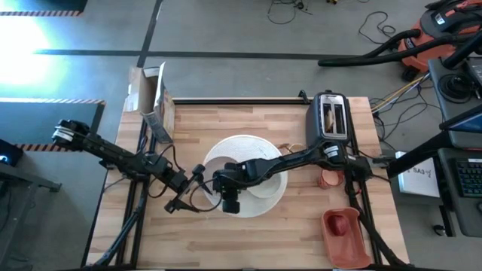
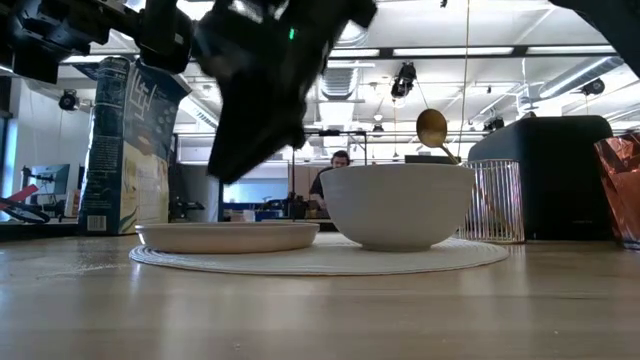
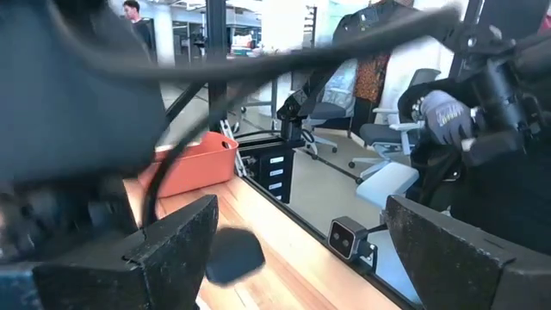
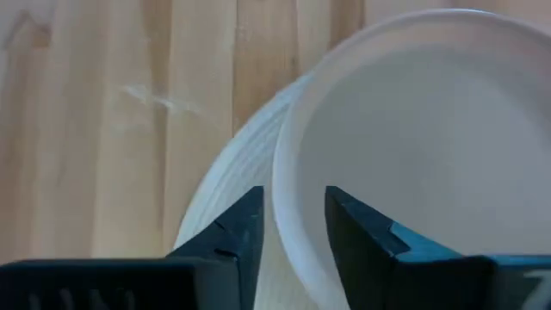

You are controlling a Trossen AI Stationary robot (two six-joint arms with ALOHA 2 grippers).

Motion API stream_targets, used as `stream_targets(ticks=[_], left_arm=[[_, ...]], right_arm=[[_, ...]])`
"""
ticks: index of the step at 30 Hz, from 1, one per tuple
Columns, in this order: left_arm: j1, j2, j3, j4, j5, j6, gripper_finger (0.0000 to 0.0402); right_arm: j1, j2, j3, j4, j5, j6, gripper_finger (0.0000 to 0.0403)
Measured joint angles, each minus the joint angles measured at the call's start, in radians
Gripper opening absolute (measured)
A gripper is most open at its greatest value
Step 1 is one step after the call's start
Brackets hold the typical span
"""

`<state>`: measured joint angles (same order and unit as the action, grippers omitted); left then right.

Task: Arrange a breakfast setting
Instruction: Put the white plate on the placemat on the left side of the white bowl, then move the cutlery to the top center of the table

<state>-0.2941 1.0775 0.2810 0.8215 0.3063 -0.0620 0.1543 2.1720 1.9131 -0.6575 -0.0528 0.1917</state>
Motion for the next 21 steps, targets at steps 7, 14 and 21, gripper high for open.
stream_targets(ticks=[7, 14, 21], left_arm=[[0.000, 0.000, 0.000, 0.000, 0.000, -0.002, 0.0317], [-0.022, 0.000, 0.000, -0.001, 0.028, -0.009, 0.0317], [-0.048, 0.000, -0.001, -0.003, 0.030, -0.008, 0.0317]], right_arm=[[0.001, -0.016, 0.172, -0.344, 0.048, -0.004, 0.0134], [-0.002, -0.094, 0.176, -0.639, 0.313, 0.061, 0.0130], [-0.006, -0.272, 0.014, -0.727, 0.419, 0.195, 0.0136]])
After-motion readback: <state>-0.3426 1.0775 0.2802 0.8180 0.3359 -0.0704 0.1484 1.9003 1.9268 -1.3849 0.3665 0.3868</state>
